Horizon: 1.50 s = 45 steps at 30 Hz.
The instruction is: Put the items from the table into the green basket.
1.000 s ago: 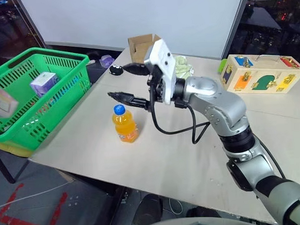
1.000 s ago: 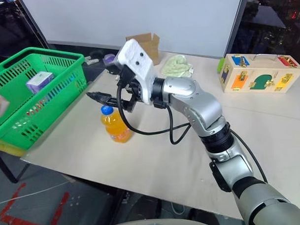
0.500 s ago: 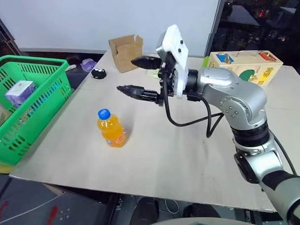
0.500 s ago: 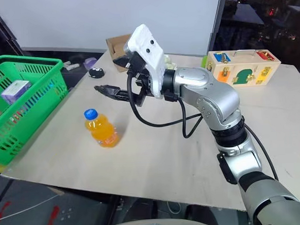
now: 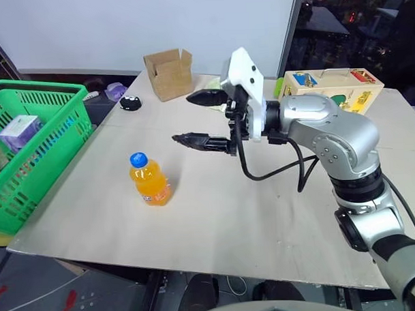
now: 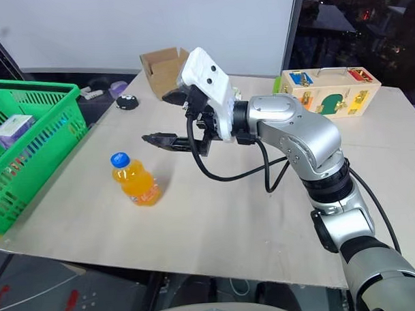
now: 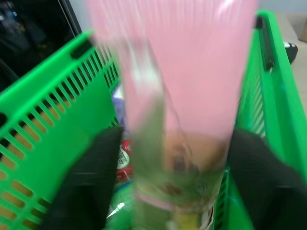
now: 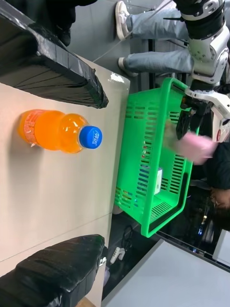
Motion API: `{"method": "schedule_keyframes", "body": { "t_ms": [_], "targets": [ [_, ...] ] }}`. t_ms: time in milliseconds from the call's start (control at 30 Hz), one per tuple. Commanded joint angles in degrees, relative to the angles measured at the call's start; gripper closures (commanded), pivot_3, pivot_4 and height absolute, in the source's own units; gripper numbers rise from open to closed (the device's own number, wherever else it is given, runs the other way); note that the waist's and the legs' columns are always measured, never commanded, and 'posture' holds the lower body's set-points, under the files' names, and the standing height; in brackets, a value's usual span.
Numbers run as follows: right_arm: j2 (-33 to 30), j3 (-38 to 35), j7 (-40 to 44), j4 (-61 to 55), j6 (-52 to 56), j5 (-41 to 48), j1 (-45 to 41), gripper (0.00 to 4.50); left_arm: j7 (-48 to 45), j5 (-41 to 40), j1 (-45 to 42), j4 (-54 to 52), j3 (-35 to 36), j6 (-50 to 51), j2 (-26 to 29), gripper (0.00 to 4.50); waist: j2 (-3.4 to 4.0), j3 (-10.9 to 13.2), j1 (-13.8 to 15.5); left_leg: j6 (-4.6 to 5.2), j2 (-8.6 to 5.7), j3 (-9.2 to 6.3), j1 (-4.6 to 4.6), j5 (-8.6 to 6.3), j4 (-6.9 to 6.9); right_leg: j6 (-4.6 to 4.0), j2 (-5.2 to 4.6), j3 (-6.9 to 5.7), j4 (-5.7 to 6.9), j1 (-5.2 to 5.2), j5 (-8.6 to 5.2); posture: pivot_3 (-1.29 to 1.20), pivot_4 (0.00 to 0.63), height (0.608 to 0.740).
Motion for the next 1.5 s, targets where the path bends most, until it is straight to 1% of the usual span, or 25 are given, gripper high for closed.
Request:
{"method": "schedule_keyframes", "body": {
  "t_ms": [33, 100, 167, 267, 367, 467, 533, 600, 667, 767, 867, 933, 967, 1000, 1067, 1133, 1200, 1267, 1333, 1500],
  "targets": [
    [0.0, -2.3, -0.4, -2.0, -0.4, 1.2, -0.8, 0.00, 0.0, -2.3, 1.7, -3.1, 3.8, -1.7, 1.1, 0.03, 0.02, 0.0, 0.0, 0.00, 0.00, 0.00, 0.00, 0.00, 0.00, 0.00, -0.01, 0.00, 0.00, 0.00, 0.00, 0.17, 0.000, 0.740],
    [-0.1, -2.4, -0.5, -2.3, -0.8, 1.3, -0.5, 0.00, 0.1, -4.6, 4.8, -5.7, 7.5, -1.2, 0.6, 0.03, 0.02, 0.0, -0.1, 0.00, 0.01, 0.00, 0.02, 0.00, 0.00, 0.00, -0.05, 0.03, 0.02, 0.00, 0.00, 0.15, 0.000, 0.740],
    [-0.4, -2.5, -0.5, -2.8, -1.2, 1.4, -0.1, 0.00, 0.9, -8.4, 7.9, -10.1, 13.1, 0.7, -0.5, 0.03, 0.02, 0.0, -0.6, 0.00, 0.04, -0.02, 0.02, 0.00, -0.01, 0.00, -0.07, 0.04, 0.02, -0.01, 0.00, 0.13, 0.000, 0.740],
    [-0.9, -2.8, -0.3, -3.1, -1.7, 1.4, 0.4, 0.00, 0.9, -13.6, 14.3, -24.6, 20.5, 7.2, -4.5, 0.03, 0.01, 0.0, -1.0, 0.00, 0.05, -0.28, 0.02, 0.00, 0.00, -0.01, -0.18, 0.06, 0.03, -0.01, 0.01, 0.13, 0.000, 0.740],
    [-1.0, -2.8, -0.5, -3.1, -2.3, 1.2, 1.0, 0.00, 1.1, -20.1, 21.5, -45.0, 25.1, 17.6, -10.4, 0.03, 0.02, 0.0, -1.6, -0.01, -0.05, -0.31, 0.06, 0.00, 0.01, 0.00, -0.36, 0.24, 0.05, 0.04, 0.02, 0.13, 0.000, 0.740],
    [-1.0, -2.9, -0.5, -3.1, -2.9, 1.2, 1.3, 0.00, 2.5, -27.5, 25.7, -62.6, 26.0, 27.6, -14.8, 0.03, 0.01, 0.0, -2.0, -0.01, -0.08, -0.32, 0.18, 0.00, 0.00, 0.00, -0.42, 0.32, 0.07, 0.17, 0.03, 0.13, 0.000, 0.740],
    [-1.4, -3.1, -0.4, -2.9, -3.1, 1.1, 1.7, 0.00, 2.8, -31.5, 27.8, -71.7, 24.2, 32.8, -16.7, 0.03, 0.02, 0.0, -2.2, -0.01, -0.08, -0.34, 0.35, 0.00, 0.00, 0.00, -0.39, 0.29, 0.06, 0.36, 0.03, 0.13, 0.000, 0.740],
    [-2.3, -3.2, -0.2, -2.8, -3.2, 0.8, 2.2, 0.00, 2.8, -32.3, 30.1, -78.3, 21.9, 35.2, -18.1, 0.03, 0.13, 0.1, -2.4, -0.01, -0.09, -0.32, 0.56, 0.00, -0.07, 0.00, -0.39, 0.32, 0.03, 0.55, 0.02, 0.12, 0.000, 0.740],
    [-4.1, -3.3, 0.3, -3.2, -3.4, 0.3, 3.3, 0.00, 3.7, -29.8, 32.5, -83.3, 18.6, 34.5, -19.7, 0.03, 0.35, 0.1, -2.7, -0.01, -0.12, -0.21, 0.80, 0.00, -0.14, -0.01, -0.40, 0.44, 0.05, 0.68, 0.02, 0.11, 0.000, 0.740],
    [-8.2, -3.9, 2.5, -5.3, -4.6, 0.4, 7.0, 0.00, 4.1, -28.2, 36.0, -87.3, 14.9, 35.1, -21.8, 0.03, 0.45, 0.0, -3.0, 0.00, -0.11, -0.10, 0.87, 0.00, -0.15, -0.01, -0.34, 0.55, 0.06, 0.69, 0.02, 0.09, 0.000, 0.740],
    [-13.3, -4.9, 5.9, -8.7, -6.1, 1.3, 12.7, 0.00, 0.9, -26.4, 41.5, -89.8, 12.7, 34.4, -23.1, 0.03, 0.41, 0.0, -3.3, 0.01, -0.05, -0.02, 0.85, 0.01, -0.13, -0.01, -0.13, 0.62, 0.06, 0.61, 0.02, 0.07, 0.000, 0.740],
    [-15.1, -5.3, 6.9, -10.1, -6.4, 1.7, 15.0, 0.00, -0.3, -24.5, 44.2, -91.2, 10.5, 33.3, -23.6, 0.03, 0.55, -0.1, -3.2, 0.02, -0.02, -0.02, 0.89, -0.01, -0.23, -0.03, -0.05, 0.65, -0.03, 0.61, 0.00, 0.07, 0.000, 0.740],
    [-15.5, -5.4, 6.9, -10.4, -6.4, 2.1, 15.4, 0.00, -0.5, -23.9, 45.0, -91.6, 9.7, 32.8, -23.9, 0.03, 0.70, -0.1, -3.2, 0.03, -0.03, 0.01, 0.91, -0.02, -0.23, -0.03, -0.06, 0.67, -0.03, 0.63, -0.01, 0.06, 0.000, 0.740],
    [-15.8, -5.6, 6.8, -10.7, -6.2, 2.5, 15.8, 0.00, -1.1, -22.6, 46.0, -92.1, 8.4, 31.7, -24.1, 0.03, 1.07, -0.1, -3.2, 0.04, -0.03, 0.02, 0.90, -0.02, -0.22, -0.03, -0.07, 0.70, -0.02, 0.61, 0.00, 0.06, 0.000, 0.740],
    [-16.3, -5.8, 6.8, -11.3, -6.0, 2.7, 16.5, 0.00, -1.5, -22.1, 47.1, -93.0, 7.2, 31.4, -24.6, 0.03, 1.42, -0.1, -3.1, 0.04, -0.05, 0.05, 0.97, -0.01, -0.21, -0.03, -0.05, 0.72, 0.00, 0.63, 0.00, 0.05, 0.000, 0.740],
    [-16.6, -5.8, 6.5, -11.6, -5.8, 2.7, 16.8, 0.00, -1.2, -21.9, 47.6, -93.4, 6.9, 31.2, -25.0, 0.03, 1.54, -0.2, -3.2, 0.04, -0.07, 0.07, 1.10, -0.01, -0.21, -0.03, 0.03, 0.76, 0.00, 0.69, -0.01, 0.04, 0.000, 0.740],
    [-16.7, -5.8, 6.2, -11.7, -5.8, 2.7, 17.1, 0.00, -1.4, -21.2, 48.3, -93.0, 7.1, 30.8, -25.1, 0.03, 1.49, -0.2, -3.3, 0.04, -0.07, 0.11, 1.27, -0.01, -0.21, -0.01, 0.08, 0.88, 0.01, 0.79, -0.01, 0.04, 0.000, 0.740],
    [-16.8, -5.7, 6.0, -11.8, -5.9, 2.8, 17.2, 0.00, -1.9, -20.4, 48.5, -91.9, 7.5, 29.9, -25.2, 0.03, 1.30, -0.1, -3.3, 0.04, -0.05, 0.07, 1.26, -0.01, -0.17, -0.02, 0.14, 0.86, 0.01, 0.78, -0.01, 0.04, 0.000, 0.740],
    [-16.9, -5.6, 5.7, -11.9, -6.1, 2.6, 17.5, 0.00, -2.2, -20.0, 48.4, -90.9, 7.6, 29.8, -25.4, 0.03, 1.30, -0.1, -3.2, 0.03, -0.04, 0.07, 1.27, -0.01, -0.17, -0.02, 0.14, 0.86, 0.00, 0.77, -0.01, 0.04, 0.000, 0.740],
    [-16.9, -5.3, 5.7, -11.9, -6.5, 2.3, 17.9, 0.00, -1.8, -17.1, 46.6, -90.0, 4.8, 28.2, -25.8, 0.03, 1.28, -0.2, -3.0, 0.05, -0.07, 0.07, 1.07, -0.02, -0.18, -0.02, 0.11, 0.87, -0.07, 0.67, -0.01, 0.04, 0.000, 0.740]
  ]
}}
